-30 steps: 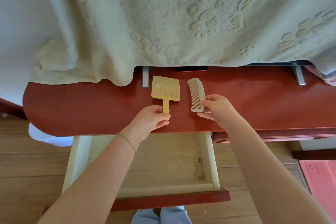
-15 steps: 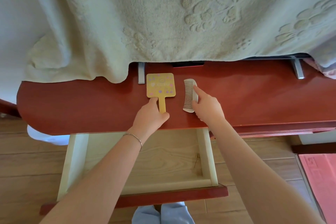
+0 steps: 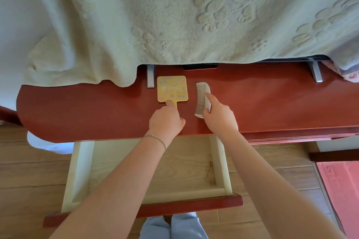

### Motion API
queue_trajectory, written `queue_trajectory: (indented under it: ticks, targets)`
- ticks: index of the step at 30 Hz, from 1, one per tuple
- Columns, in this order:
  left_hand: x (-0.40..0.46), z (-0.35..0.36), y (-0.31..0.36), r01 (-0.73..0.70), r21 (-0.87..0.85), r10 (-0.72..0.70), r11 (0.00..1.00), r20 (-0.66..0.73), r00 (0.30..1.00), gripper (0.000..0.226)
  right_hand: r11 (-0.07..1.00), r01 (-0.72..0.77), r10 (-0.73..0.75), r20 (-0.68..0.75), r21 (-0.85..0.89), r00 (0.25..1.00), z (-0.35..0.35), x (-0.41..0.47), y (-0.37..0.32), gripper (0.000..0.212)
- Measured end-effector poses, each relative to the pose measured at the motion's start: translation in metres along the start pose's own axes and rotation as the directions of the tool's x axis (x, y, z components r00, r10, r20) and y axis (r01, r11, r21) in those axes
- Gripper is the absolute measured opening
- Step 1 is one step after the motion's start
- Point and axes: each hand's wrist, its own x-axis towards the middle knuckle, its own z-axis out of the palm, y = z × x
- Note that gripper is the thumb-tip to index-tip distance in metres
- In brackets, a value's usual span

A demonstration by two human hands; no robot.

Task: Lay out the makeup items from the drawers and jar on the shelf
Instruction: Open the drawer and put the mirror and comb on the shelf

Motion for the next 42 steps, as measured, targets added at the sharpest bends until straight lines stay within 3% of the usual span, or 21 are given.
queue_trajectory:
  ticks: [7,9,12,13,15,21,27,31,42]
  targets:
    - [-0.004,-0.005,-0.006,0.000,0.041,0.000,0.999,0.016,1.000,0.041,0.992,0.121,-0.119,-0.045,0.035,0.992,0.002,-0.024,0.004,0.050]
    - [-0.014,-0.006,-0.015,-0.117,0.053,0.122,0.992,-0.112,0.986,0.039,0.961,0.274,-0.277,-0.091,-0.038,0.957,0.009,-0.037,0.004,0.048]
    - [-0.035,0.001,-0.043,-0.428,0.134,0.448,0.894,-0.320,0.835,0.047,0.841,0.493,-0.503,0.017,-0.224,0.864,0.028,-0.060,0.008,0.054]
    - [-0.041,0.005,-0.054,-0.499,0.174,0.527,0.849,-0.339,0.779,0.052,0.800,0.536,-0.537,0.075,-0.271,0.840,0.035,-0.067,0.010,0.058]
    - [-0.056,0.013,-0.078,-0.559,0.208,0.596,0.803,-0.286,0.750,0.064,0.723,0.600,-0.585,0.158,-0.343,0.796,0.050,-0.080,0.013,0.067]
    - [-0.108,0.040,-0.135,-0.595,0.342,0.623,0.727,0.035,0.781,0.101,0.583,0.692,-0.623,0.313,-0.426,0.717,0.075,-0.121,0.013,0.093]
    - [-0.143,0.061,-0.157,-0.625,0.336,0.602,0.705,0.182,0.777,0.119,0.521,0.765,-0.544,0.544,-0.378,0.639,0.091,-0.139,0.032,0.107]
    - [-0.146,0.065,-0.164,-0.651,0.351,0.631,0.673,0.188,0.753,0.118,0.472,0.767,-0.537,0.548,-0.435,0.641,0.093,-0.139,0.037,0.111]
    - [-0.112,0.047,-0.168,-0.528,0.409,0.563,0.745,0.041,0.826,0.128,0.490,0.646,-0.566,0.349,-0.586,0.747,0.082,-0.115,0.020,0.124]
